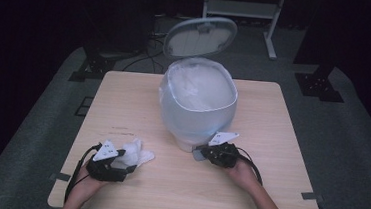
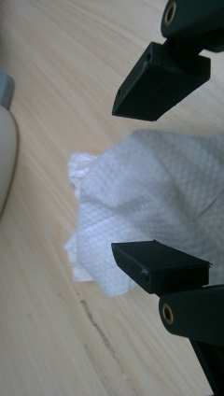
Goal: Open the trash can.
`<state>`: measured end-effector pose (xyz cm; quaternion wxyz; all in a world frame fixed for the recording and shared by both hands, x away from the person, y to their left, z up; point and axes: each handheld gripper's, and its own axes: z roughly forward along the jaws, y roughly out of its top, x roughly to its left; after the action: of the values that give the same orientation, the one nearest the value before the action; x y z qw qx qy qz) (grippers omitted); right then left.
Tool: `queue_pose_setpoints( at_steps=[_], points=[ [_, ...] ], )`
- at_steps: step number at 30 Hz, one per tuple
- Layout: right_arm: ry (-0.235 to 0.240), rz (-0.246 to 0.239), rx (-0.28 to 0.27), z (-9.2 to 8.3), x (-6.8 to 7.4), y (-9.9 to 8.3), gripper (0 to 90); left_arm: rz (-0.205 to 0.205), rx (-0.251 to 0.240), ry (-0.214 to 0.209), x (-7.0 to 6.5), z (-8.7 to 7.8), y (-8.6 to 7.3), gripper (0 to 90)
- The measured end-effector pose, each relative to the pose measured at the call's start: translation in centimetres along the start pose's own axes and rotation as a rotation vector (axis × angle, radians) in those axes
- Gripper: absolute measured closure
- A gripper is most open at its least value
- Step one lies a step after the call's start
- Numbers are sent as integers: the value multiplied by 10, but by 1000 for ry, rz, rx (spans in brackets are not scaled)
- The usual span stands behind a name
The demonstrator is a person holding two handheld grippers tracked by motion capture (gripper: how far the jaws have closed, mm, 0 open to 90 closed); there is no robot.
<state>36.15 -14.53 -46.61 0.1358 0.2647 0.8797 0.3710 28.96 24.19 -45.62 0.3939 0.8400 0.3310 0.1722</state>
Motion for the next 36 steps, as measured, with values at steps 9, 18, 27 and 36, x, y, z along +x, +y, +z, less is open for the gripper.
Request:
queue_pose_setpoints(
  at_steps=[9,18,27,36],
  points=[
    [2,7,-6,1,0,-1,841,52,84,-37,-3,15,-2,427],
    [-1,13,-9,1,0,-1,841,51,66,-43,-2,14,-7,682],
    [-3,9,-2,1,0,0,840,-18,-24,-95,0,-3,-5,750],
    [-4,8,0,1,0,0,840,-130,-119,-167,10,-18,-6,730]
  ],
)
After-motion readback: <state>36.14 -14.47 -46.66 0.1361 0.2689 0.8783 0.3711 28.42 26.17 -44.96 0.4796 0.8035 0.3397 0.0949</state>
